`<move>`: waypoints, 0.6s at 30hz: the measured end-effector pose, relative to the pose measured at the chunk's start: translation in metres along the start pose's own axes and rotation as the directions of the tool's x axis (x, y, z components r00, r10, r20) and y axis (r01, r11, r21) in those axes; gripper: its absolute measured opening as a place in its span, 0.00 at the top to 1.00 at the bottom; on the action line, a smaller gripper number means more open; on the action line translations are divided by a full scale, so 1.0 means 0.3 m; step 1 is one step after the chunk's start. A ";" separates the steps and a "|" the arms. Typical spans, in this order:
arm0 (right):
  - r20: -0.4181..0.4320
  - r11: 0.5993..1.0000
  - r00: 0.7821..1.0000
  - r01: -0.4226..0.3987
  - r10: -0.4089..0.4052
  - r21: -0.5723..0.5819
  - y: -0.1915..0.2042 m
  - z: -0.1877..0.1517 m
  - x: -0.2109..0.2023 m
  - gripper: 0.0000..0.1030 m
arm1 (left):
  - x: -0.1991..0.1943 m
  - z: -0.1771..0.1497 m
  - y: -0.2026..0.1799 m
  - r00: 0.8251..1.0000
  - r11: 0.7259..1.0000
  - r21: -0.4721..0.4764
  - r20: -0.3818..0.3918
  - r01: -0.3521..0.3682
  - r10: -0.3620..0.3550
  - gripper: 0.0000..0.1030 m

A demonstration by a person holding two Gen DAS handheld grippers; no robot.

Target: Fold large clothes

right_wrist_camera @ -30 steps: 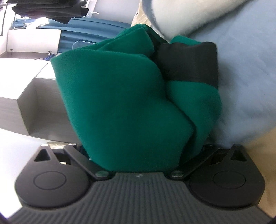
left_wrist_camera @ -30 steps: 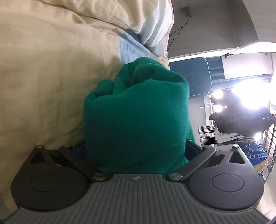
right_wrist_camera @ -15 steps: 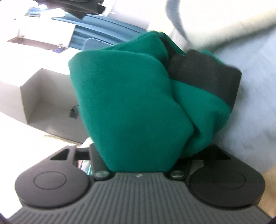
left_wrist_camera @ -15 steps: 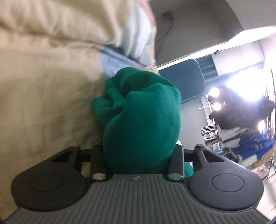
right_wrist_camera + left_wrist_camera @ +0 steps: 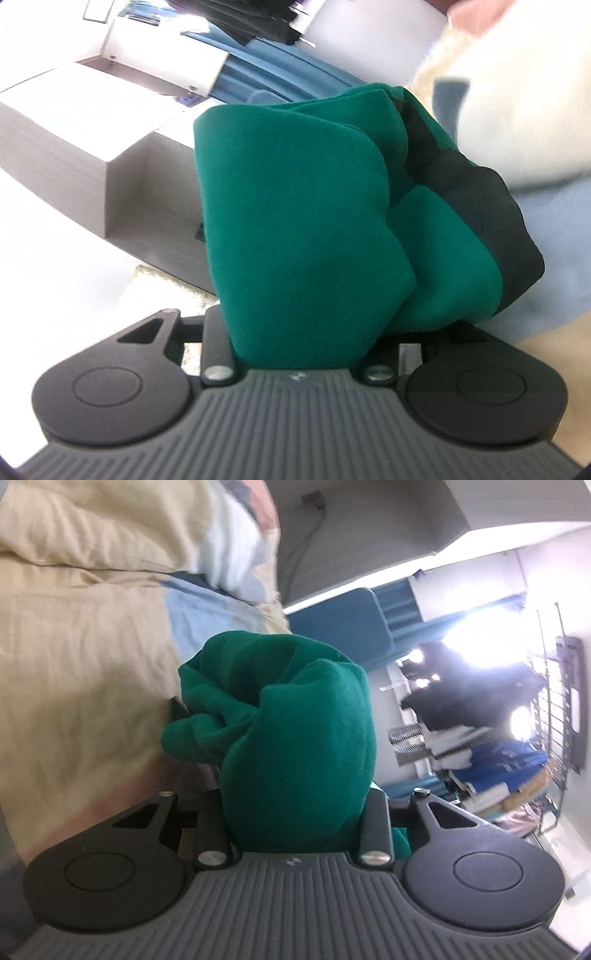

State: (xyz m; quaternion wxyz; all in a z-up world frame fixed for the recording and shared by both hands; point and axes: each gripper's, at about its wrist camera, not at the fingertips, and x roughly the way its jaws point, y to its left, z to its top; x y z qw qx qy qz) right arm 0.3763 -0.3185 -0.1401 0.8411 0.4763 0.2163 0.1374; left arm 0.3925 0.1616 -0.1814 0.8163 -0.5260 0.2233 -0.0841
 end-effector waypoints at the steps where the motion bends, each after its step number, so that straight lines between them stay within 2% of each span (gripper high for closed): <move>1: 0.008 1.000 1.000 -0.009 0.009 -0.008 0.016 0.010 -0.047 0.56 | -0.020 -0.017 -0.028 1.000 1.000 0.007 -0.003 0.012 -0.012 0.62; 10: 0.120 0.994 0.988 -0.089 0.096 -0.064 0.101 0.141 -0.476 0.56 | -0.126 -0.193 -0.389 0.991 0.987 0.093 -0.047 0.129 -0.125 0.62; 18: 0.267 0.992 0.956 -0.102 0.120 -0.080 0.140 0.306 -0.828 0.56 | -0.096 -0.408 -0.684 0.964 0.961 0.126 -0.139 0.246 -0.228 0.62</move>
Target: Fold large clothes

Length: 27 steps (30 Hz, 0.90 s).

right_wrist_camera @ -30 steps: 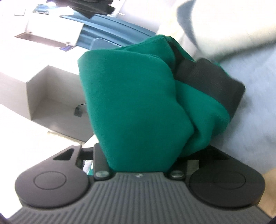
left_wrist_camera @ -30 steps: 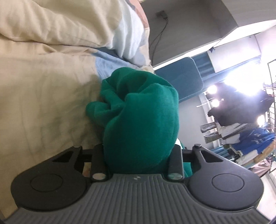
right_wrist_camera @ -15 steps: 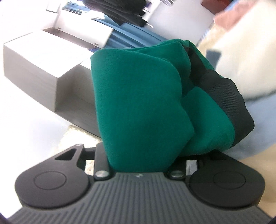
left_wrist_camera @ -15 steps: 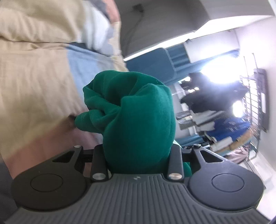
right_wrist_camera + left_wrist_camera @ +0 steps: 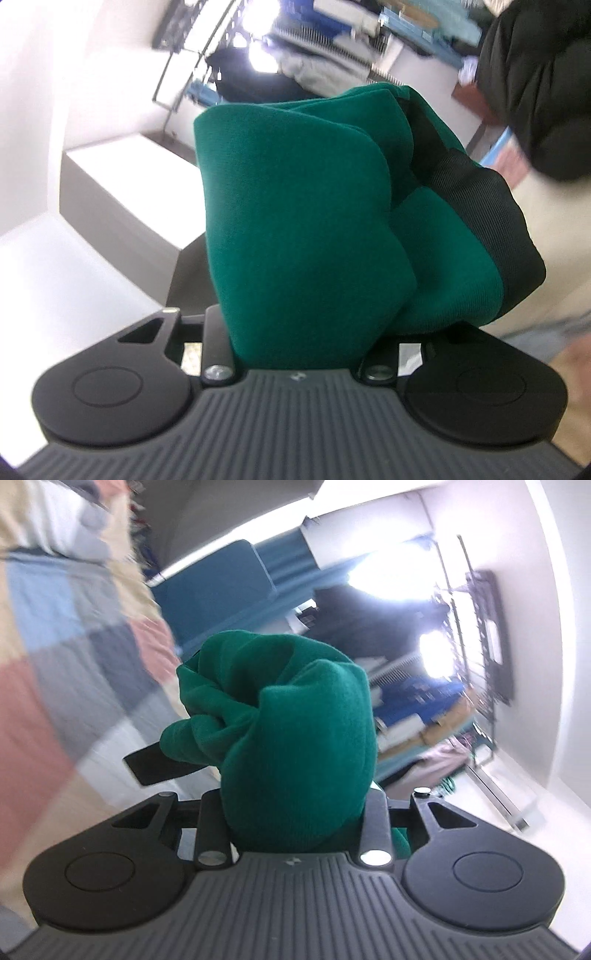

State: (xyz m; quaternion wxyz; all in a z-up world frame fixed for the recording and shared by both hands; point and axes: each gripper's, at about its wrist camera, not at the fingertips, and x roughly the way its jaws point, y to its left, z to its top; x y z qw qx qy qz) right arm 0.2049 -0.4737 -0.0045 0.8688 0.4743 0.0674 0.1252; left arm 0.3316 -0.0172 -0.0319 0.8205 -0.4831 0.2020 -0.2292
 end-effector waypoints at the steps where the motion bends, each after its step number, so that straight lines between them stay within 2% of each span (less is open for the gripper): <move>1: 0.014 1.000 1.000 0.005 -0.005 -0.005 -0.008 0.019 -0.060 0.56 | 0.034 -0.028 -0.030 1.000 1.000 0.006 -0.017 0.011 -0.011 0.62; 6: 0.084 0.998 0.995 0.056 -0.054 -0.022 -0.072 0.112 -0.254 0.56 | 0.211 -0.172 -0.102 0.994 0.999 -0.003 -0.098 0.043 -0.043 0.62; 11: 0.135 0.991 0.982 0.134 -0.134 0.013 -0.215 0.143 -0.348 0.56 | 0.426 -0.330 -0.088 0.979 1.000 -0.004 -0.203 0.022 -0.023 0.62; 16: 0.149 0.982 0.971 0.181 -0.187 0.050 -0.380 0.119 -0.414 0.56 | 0.573 -0.447 0.011 0.959 1.000 0.017 -0.282 -0.017 0.021 0.62; 21: 0.145 0.978 0.970 0.183 -0.197 0.099 -0.541 0.036 -0.430 0.56 | 0.662 -0.480 0.162 0.944 0.998 0.044 -0.327 -0.039 0.051 0.62; 27: 0.109 0.961 0.964 0.223 -0.242 0.162 -0.710 -0.093 -0.461 0.56 | 0.715 -0.520 0.336 0.919 0.994 0.081 -0.383 -0.069 0.095 0.61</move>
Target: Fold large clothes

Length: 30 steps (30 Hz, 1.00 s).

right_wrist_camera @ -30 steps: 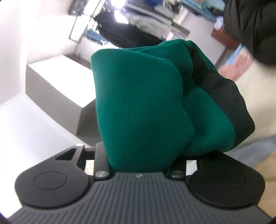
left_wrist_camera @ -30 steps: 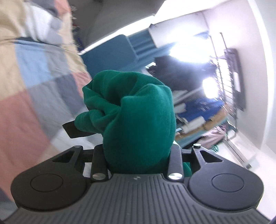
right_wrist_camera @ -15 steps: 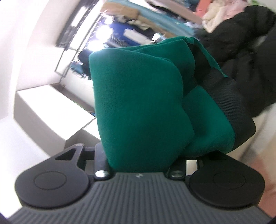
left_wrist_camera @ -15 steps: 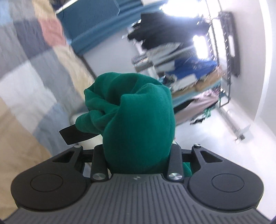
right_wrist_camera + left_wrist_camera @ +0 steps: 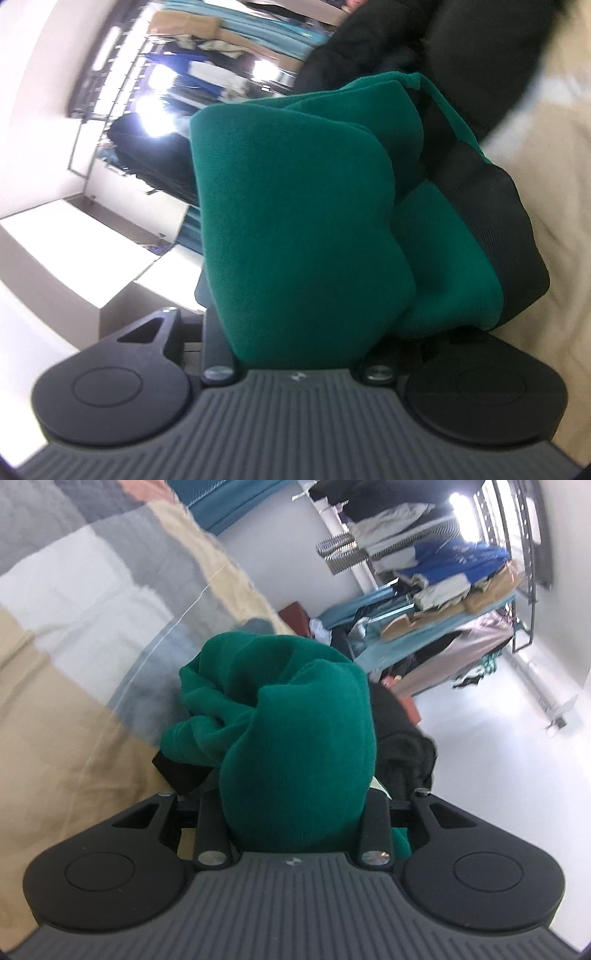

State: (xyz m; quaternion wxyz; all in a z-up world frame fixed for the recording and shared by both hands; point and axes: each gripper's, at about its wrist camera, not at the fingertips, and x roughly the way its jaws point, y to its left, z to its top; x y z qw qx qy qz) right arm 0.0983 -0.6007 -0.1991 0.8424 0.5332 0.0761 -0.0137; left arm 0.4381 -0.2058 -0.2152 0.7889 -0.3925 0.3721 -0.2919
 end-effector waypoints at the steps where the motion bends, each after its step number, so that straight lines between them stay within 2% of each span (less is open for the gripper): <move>1: 0.002 1.000 1.000 0.000 0.000 0.014 -0.021 -0.007 0.005 0.56 | 0.007 -0.007 0.024 1.000 1.000 0.002 -0.002 0.007 -0.007 0.60; 5: 0.029 0.996 0.997 -0.068 0.066 0.060 -0.112 -0.067 -0.037 0.55 | 0.025 -0.017 0.127 0.997 0.996 -0.028 0.003 0.079 -0.079 0.58; 6: 0.033 0.995 0.997 -0.073 0.071 0.063 -0.116 -0.057 -0.009 0.54 | 0.026 -0.022 0.136 0.996 0.996 -0.031 0.005 0.087 -0.087 0.58; 9: 0.041 0.994 0.995 -0.089 0.086 0.070 -0.136 -0.090 -0.040 0.52 | 0.030 -0.036 0.174 0.995 0.995 -0.020 0.010 0.100 -0.100 0.55; 14: 0.064 0.993 0.995 -0.086 0.081 0.085 -0.185 -0.132 -0.060 0.49 | 0.030 -0.039 0.208 0.991 0.991 -0.023 0.018 0.130 -0.129 0.53; 21: 0.066 0.993 0.996 -0.062 0.056 0.096 -0.168 -0.127 -0.055 0.47 | 0.017 -0.027 0.198 0.993 0.993 -0.021 0.006 0.118 -0.118 0.50; 23: 0.063 0.993 0.997 -0.052 0.046 0.103 -0.172 -0.128 -0.061 0.47 | 0.010 -0.026 0.190 0.995 0.995 -0.020 -0.011 0.099 -0.100 0.34; 25: 0.056 0.992 0.998 -0.040 0.033 0.119 -0.161 -0.120 -0.059 0.47 | -0.001 -0.025 0.181 0.997 0.997 -0.008 -0.037 0.073 -0.074 0.26; 29: 0.040 0.991 0.999 -0.016 0.011 0.133 -0.150 -0.123 -0.079 0.46 | -0.050 -0.027 0.176 0.998 0.999 -0.024 -0.049 0.043 -0.044 0.17; 30: 0.037 0.990 0.999 -0.009 0.004 0.137 -0.146 -0.123 -0.083 0.43 | -0.068 -0.028 0.174 0.998 0.999 -0.027 -0.046 0.036 -0.038 0.17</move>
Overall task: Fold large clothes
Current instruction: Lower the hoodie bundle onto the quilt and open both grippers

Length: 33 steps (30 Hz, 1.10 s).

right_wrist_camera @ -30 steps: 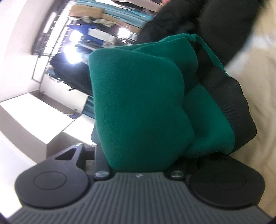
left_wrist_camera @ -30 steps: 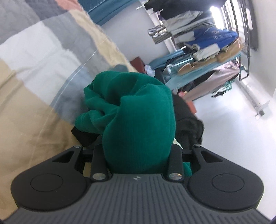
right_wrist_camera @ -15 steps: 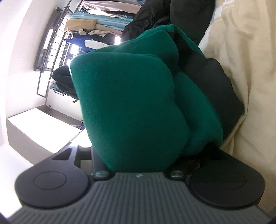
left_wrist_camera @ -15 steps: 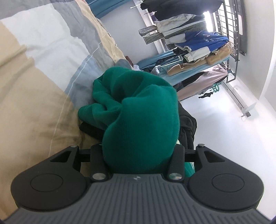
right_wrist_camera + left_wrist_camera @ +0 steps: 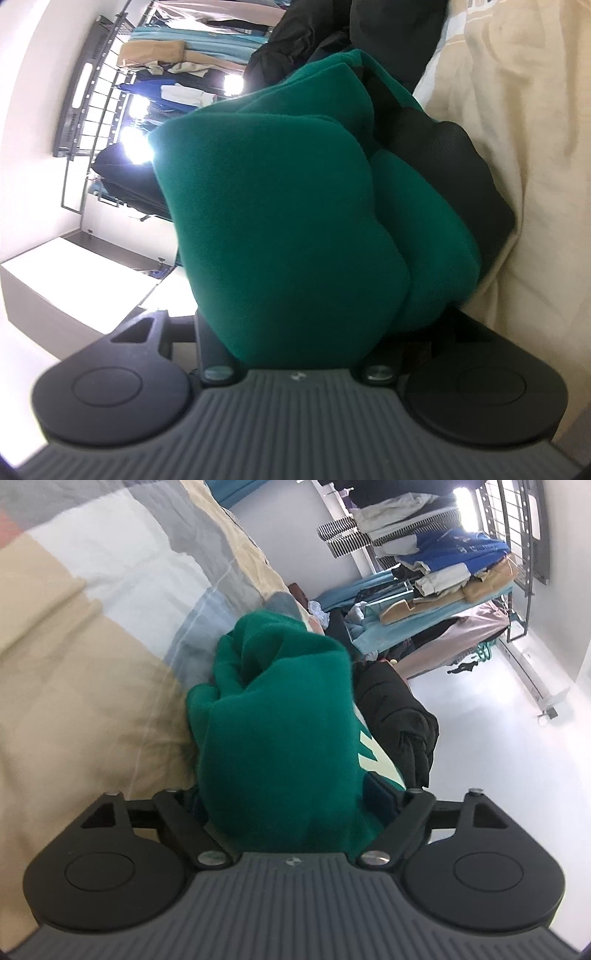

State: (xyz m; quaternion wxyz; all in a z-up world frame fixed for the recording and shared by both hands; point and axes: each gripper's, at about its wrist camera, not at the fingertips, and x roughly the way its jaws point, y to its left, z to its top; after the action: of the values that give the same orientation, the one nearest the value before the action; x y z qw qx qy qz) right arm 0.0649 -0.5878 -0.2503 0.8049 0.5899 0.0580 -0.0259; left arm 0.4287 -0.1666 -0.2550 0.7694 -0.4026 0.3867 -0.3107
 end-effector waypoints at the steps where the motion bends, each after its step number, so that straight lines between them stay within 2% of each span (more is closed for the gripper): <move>1: -0.002 1.000 1.000 0.009 -0.009 0.006 0.003 -0.002 -0.008 0.34 | -0.022 -0.003 -0.007 1.000 1.000 0.004 0.005 -0.014 0.014 0.17; 2: -0.002 1.000 1.000 0.020 -0.020 0.012 0.008 -0.002 -0.015 0.27 | -0.049 -0.005 -0.018 0.999 0.999 0.015 0.013 -0.031 0.031 0.17; 3: 0.005 0.999 1.000 0.029 -0.029 0.017 0.017 -0.004 -0.028 0.10 | -0.078 -0.008 -0.032 0.999 0.999 0.030 0.027 -0.044 0.043 0.17; 4: 0.015 0.999 0.999 0.036 -0.036 0.017 0.024 -0.009 -0.046 0.04 | -0.112 -0.010 -0.049 0.998 0.997 0.050 0.041 -0.055 0.053 0.16; 7: 0.015 0.996 0.996 0.091 -0.091 -0.020 0.058 -0.016 -0.098 0.04 | -0.203 -0.015 -0.101 0.993 0.991 0.091 0.065 -0.100 0.094 0.16; 11: -0.014 0.984 0.987 0.158 -0.159 -0.079 0.112 -0.019 -0.179 0.04 | -0.327 -0.025 -0.225 0.984 0.967 0.198 0.102 -0.162 0.144 0.16; 15: 0.023 0.978 0.991 0.135 -0.133 -0.158 0.207 -0.005 -0.285 0.04 | -0.454 -0.054 -0.386 0.977 0.930 0.314 0.152 -0.190 0.149 0.16; 21: 0.088 0.933 0.992 0.114 -0.088 -0.342 0.444 0.020 -0.409 0.04 | -0.649 -0.133 -0.661 0.969 0.851 0.482 0.221 -0.208 0.112 0.16; 24: 0.115 0.896 0.992 0.090 -0.044 -0.434 0.585 0.017 -0.457 0.04 | -0.741 -0.189 -0.797 0.962 0.798 0.556 0.251 -0.231 0.104 0.16; 29: 0.137 0.818 0.991 0.072 0.009 -0.571 0.802 -0.031 -0.541 0.04 | -0.865 -0.297 -0.977 0.947 0.714 0.645 0.312 -0.272 0.079 0.16; 33: 0.122 0.747 0.992 0.062 0.025 -0.661 0.931 -0.090 -0.592 0.04 | -0.930 -0.387 -1.066 0.936 0.665 0.685 0.345 -0.297 0.063 0.16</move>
State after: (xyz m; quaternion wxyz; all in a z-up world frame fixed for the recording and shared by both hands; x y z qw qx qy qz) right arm -0.0821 -0.4824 0.0282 0.9636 0.2621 0.0196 -0.0480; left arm 0.1356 -0.1447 0.0724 0.9406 -0.0644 0.1518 -0.2968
